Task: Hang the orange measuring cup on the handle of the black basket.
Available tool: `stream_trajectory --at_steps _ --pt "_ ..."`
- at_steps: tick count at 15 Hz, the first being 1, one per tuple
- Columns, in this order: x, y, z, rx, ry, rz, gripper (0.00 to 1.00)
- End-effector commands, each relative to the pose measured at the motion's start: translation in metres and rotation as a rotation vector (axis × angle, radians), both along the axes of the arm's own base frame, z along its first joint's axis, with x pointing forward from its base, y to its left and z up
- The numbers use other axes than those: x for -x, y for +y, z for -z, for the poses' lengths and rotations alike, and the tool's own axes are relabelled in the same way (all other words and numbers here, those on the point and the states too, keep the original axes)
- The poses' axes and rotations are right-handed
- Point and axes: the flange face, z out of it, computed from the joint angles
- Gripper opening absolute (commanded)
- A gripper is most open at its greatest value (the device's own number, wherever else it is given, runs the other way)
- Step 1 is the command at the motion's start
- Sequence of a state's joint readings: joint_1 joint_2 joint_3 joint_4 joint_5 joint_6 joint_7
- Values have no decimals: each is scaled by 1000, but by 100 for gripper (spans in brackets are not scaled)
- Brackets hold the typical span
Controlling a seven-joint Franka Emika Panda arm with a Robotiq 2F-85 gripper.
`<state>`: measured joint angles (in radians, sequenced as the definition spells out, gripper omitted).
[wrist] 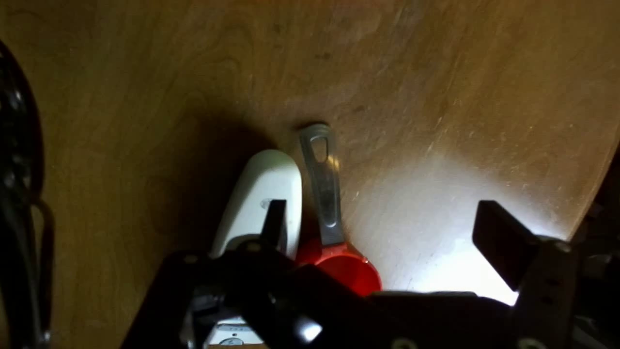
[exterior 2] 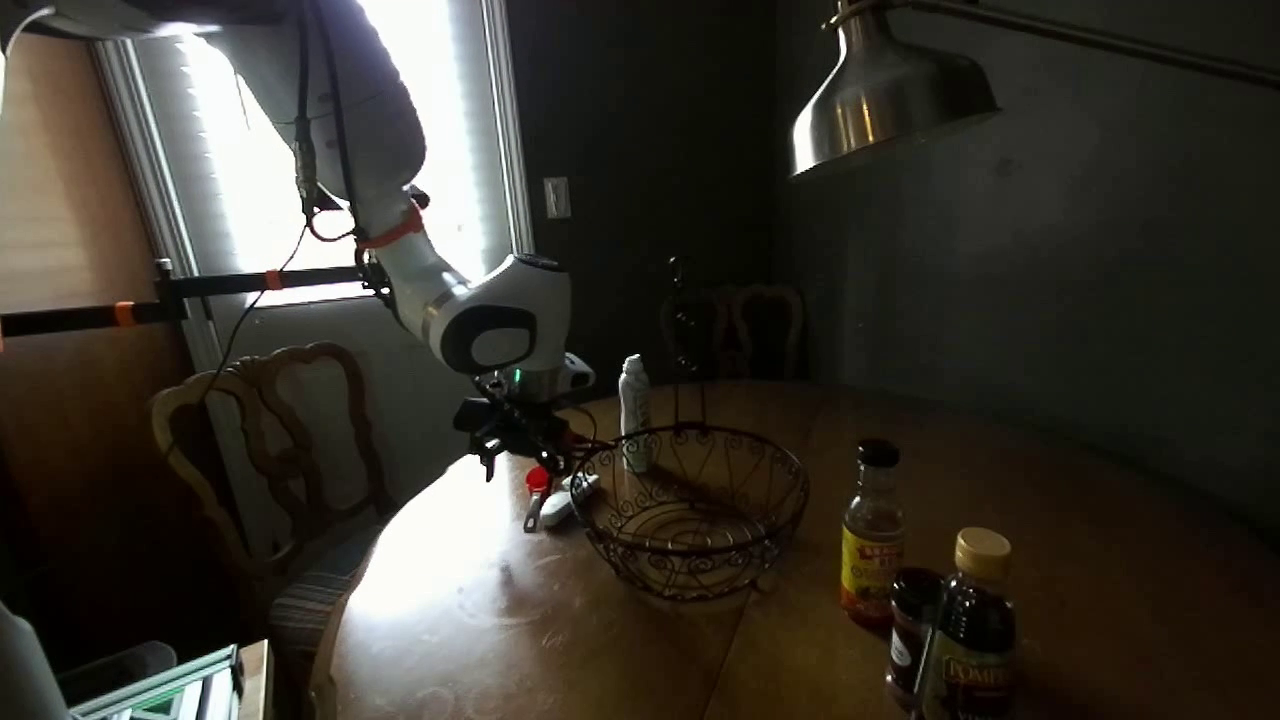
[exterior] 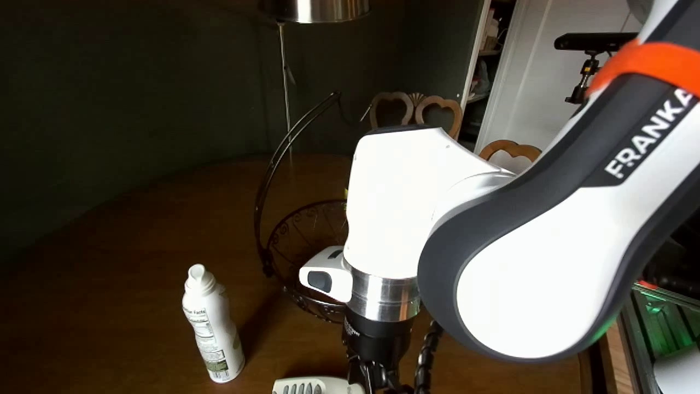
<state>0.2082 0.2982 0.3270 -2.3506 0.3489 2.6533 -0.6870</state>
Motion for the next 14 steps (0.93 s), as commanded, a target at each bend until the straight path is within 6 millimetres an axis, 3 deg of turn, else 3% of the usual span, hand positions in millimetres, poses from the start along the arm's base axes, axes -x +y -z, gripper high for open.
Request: stream_trajectory --at_steps 1,3,6,9,14 --pt "4 3 13 6 -16 -5 66" --pt "5 7 16 5 -20 -15 54" --pt "6 14 20 7 -33 -43 49" --pt "2 19 19 10 -80 -76 64" --pt "-3 17 22 24 -118 -90 62"
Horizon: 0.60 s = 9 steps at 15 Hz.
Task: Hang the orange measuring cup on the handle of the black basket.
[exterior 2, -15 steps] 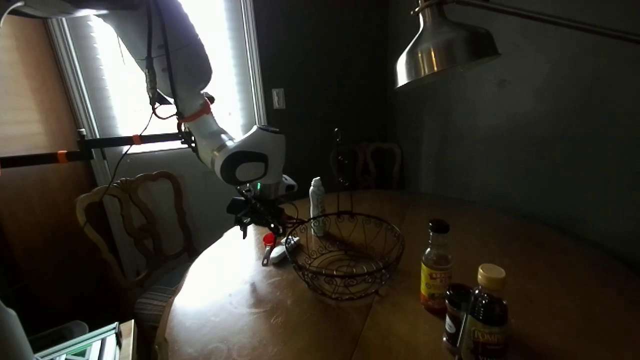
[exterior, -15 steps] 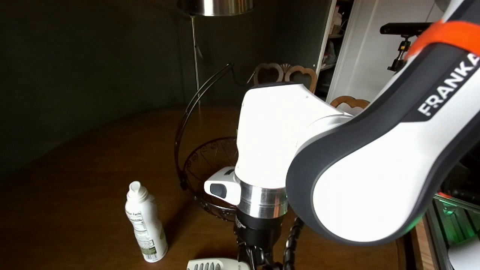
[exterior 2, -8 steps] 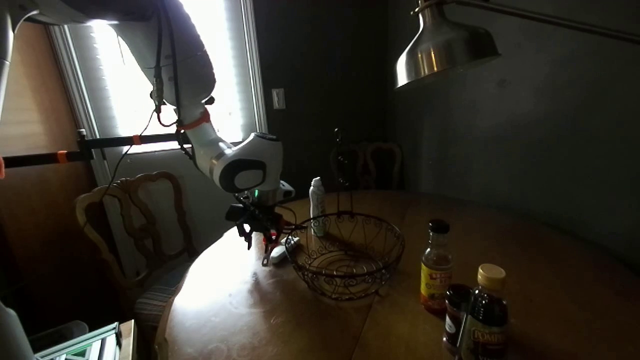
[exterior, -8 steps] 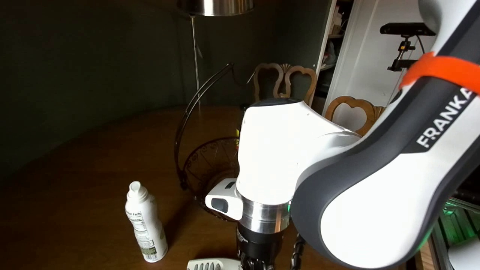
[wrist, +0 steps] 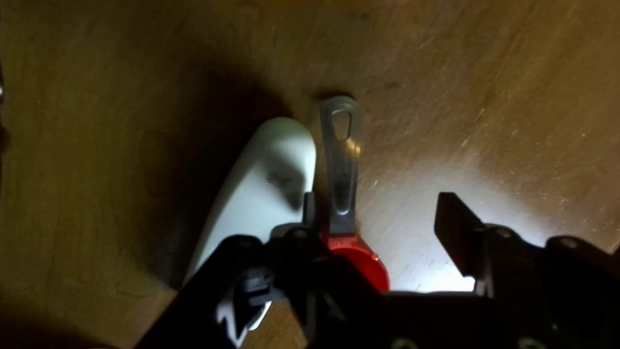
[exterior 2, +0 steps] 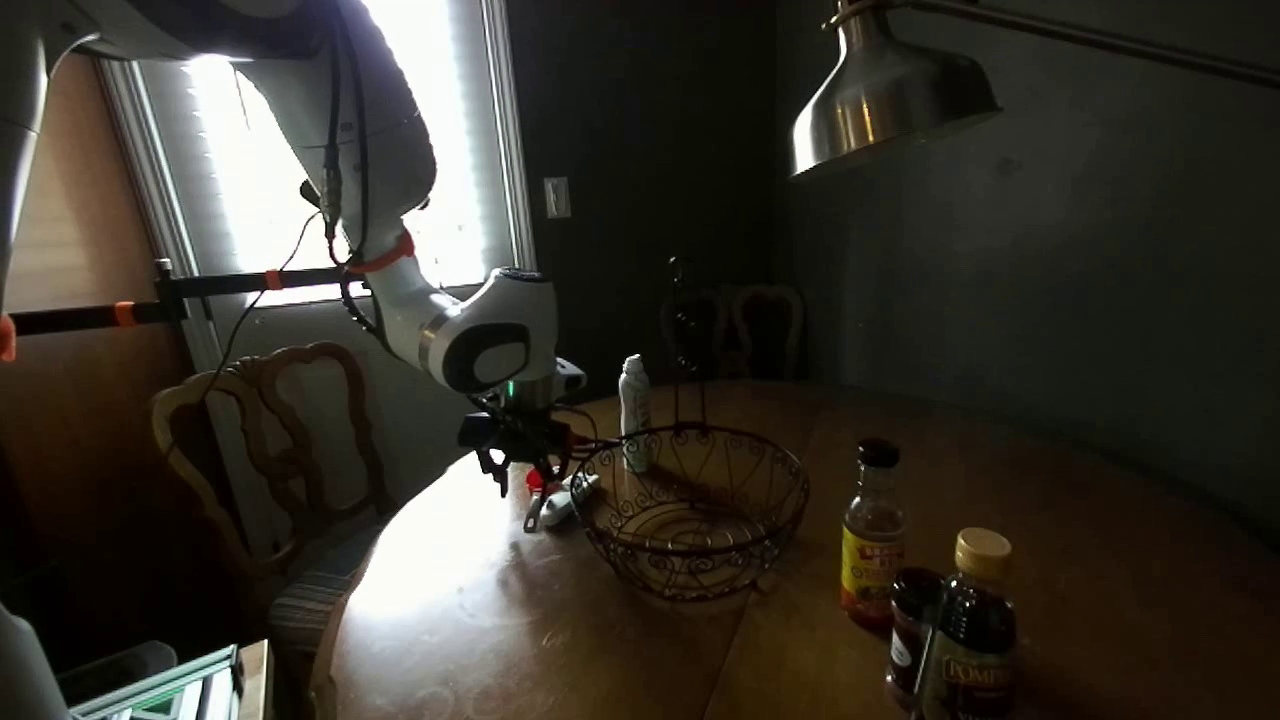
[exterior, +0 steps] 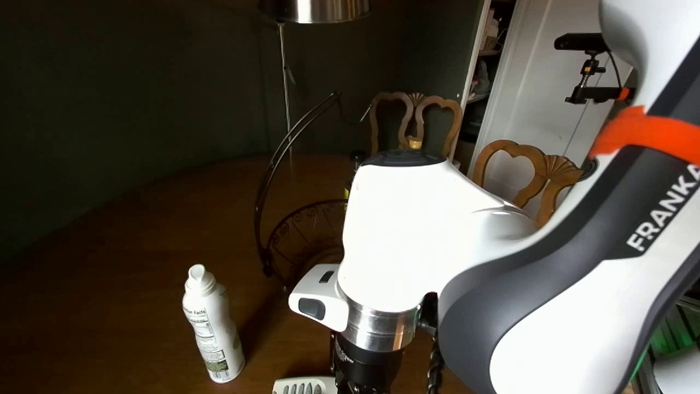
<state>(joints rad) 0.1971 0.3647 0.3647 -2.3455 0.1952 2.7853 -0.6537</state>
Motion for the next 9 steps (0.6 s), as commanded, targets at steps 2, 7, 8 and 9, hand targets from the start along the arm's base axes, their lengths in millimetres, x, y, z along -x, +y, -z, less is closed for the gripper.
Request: stream_trajectory --at_steps 2,7,8,9 --pt "-6 -2 9 11 -21 7 60" --pt "-7 -3 12 6 -8 23 54" --pt "-6 -2 13 6 -1 26 55" --pt "-4 -1 15 8 7 27 55"
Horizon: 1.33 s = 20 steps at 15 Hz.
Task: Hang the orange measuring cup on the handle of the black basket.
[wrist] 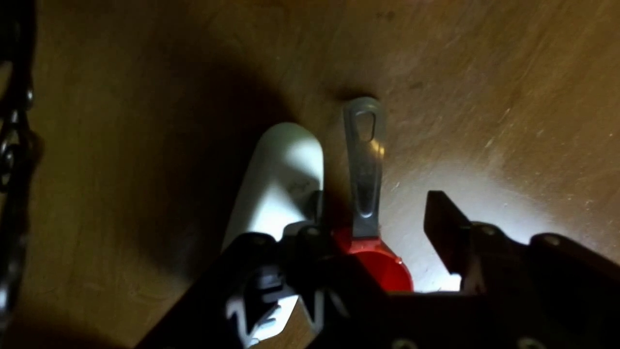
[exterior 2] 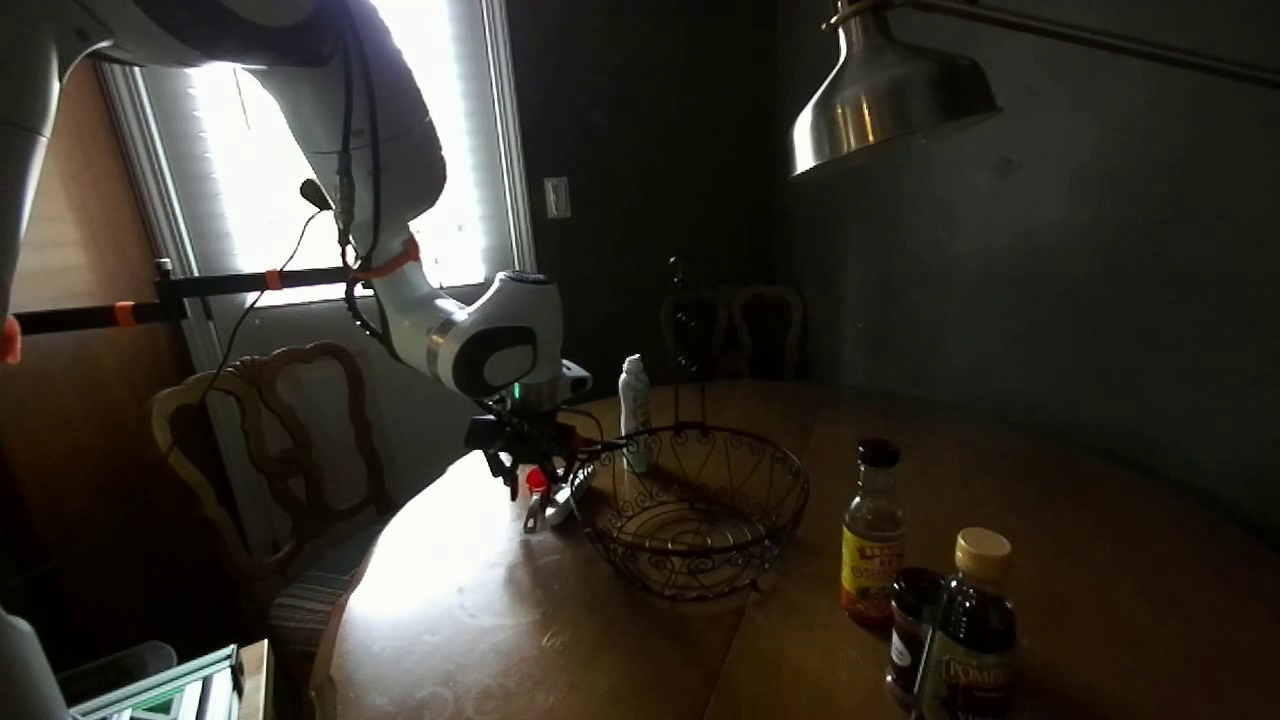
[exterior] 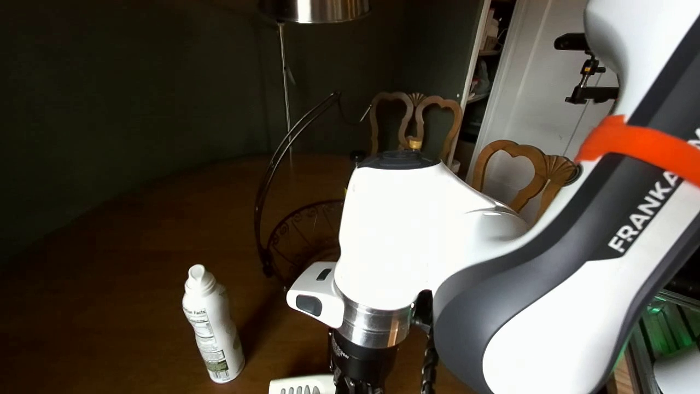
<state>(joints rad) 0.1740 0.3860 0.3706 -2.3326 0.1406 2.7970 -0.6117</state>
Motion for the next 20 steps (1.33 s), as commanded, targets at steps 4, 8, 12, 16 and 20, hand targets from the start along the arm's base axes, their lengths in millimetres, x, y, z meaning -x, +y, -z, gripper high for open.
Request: stream_trajectory --at_steps 4,8,12,16,20 --pt "5 5 19 5 31 11 56" --pt "-1 6 12 -1 20 19 24" --pt "-17 11 -35 -2 -53 20 0" --pt "-31 7 -89 -21 -150 49 4" --pt "-43 -16 -140 -53 -187 148 4"
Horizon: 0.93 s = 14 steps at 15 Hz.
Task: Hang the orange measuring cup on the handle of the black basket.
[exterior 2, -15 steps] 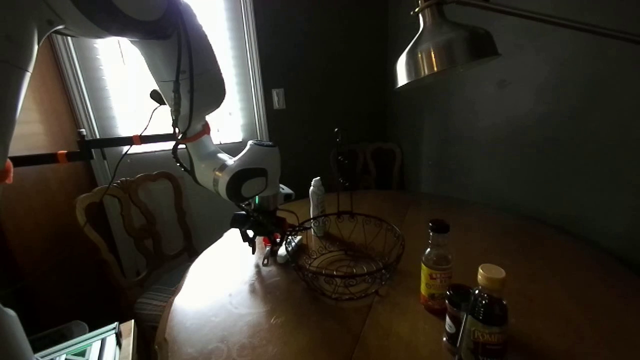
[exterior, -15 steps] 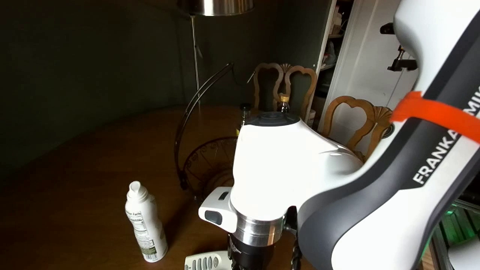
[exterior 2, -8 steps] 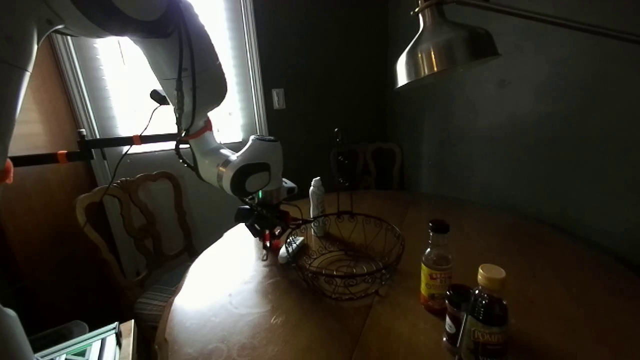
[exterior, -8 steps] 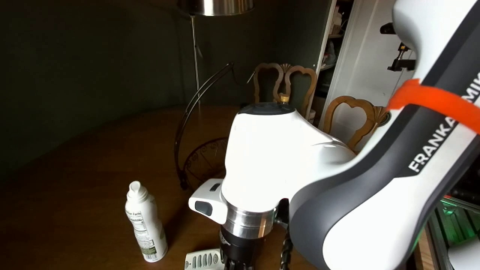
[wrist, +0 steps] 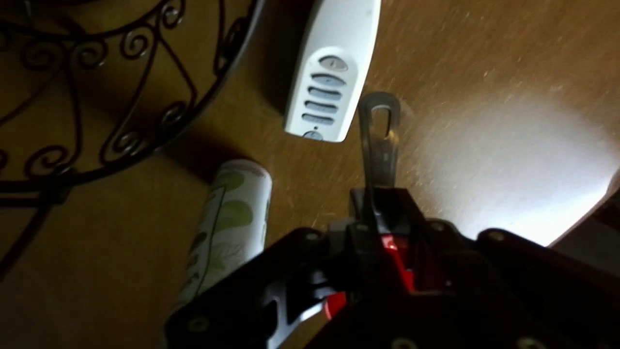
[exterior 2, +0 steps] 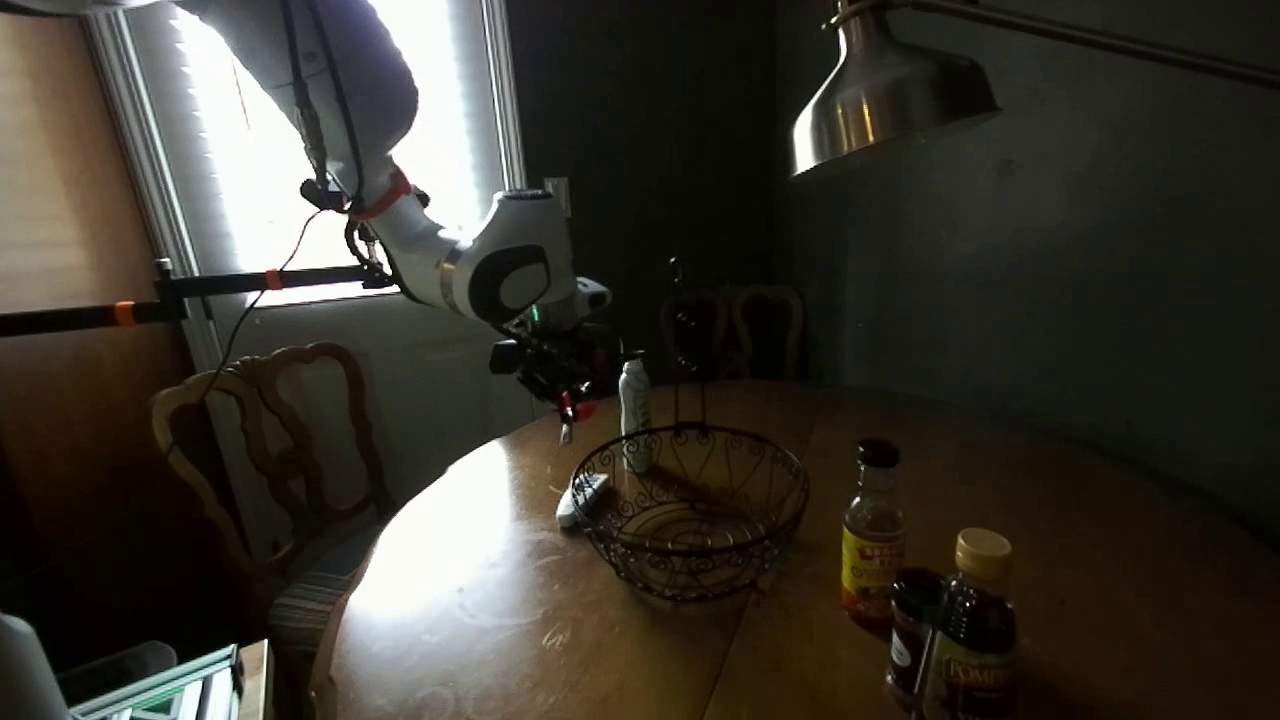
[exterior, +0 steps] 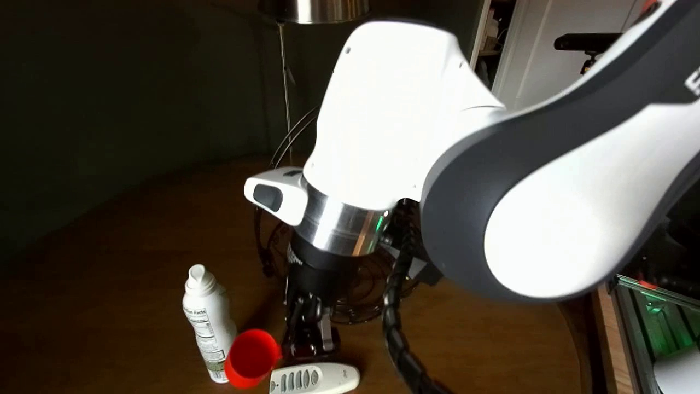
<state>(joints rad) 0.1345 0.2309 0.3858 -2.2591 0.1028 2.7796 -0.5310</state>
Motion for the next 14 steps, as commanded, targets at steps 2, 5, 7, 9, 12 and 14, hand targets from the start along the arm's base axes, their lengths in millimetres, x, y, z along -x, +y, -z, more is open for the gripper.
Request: stream_trajectory --at_steps 2,5,7,9,12,14 --pt "-6 -35 -59 -36 15 123 4" --pt "-12 -60 -101 -106 52 214 4" --pt "-17 -80 -130 -169 59 270 4" --pt "-21 -103 -158 -243 67 343 4" --pt "-17 -130 -184 -368 174 405 4" --pt "-8 -142 -199 -439 271 419 4"
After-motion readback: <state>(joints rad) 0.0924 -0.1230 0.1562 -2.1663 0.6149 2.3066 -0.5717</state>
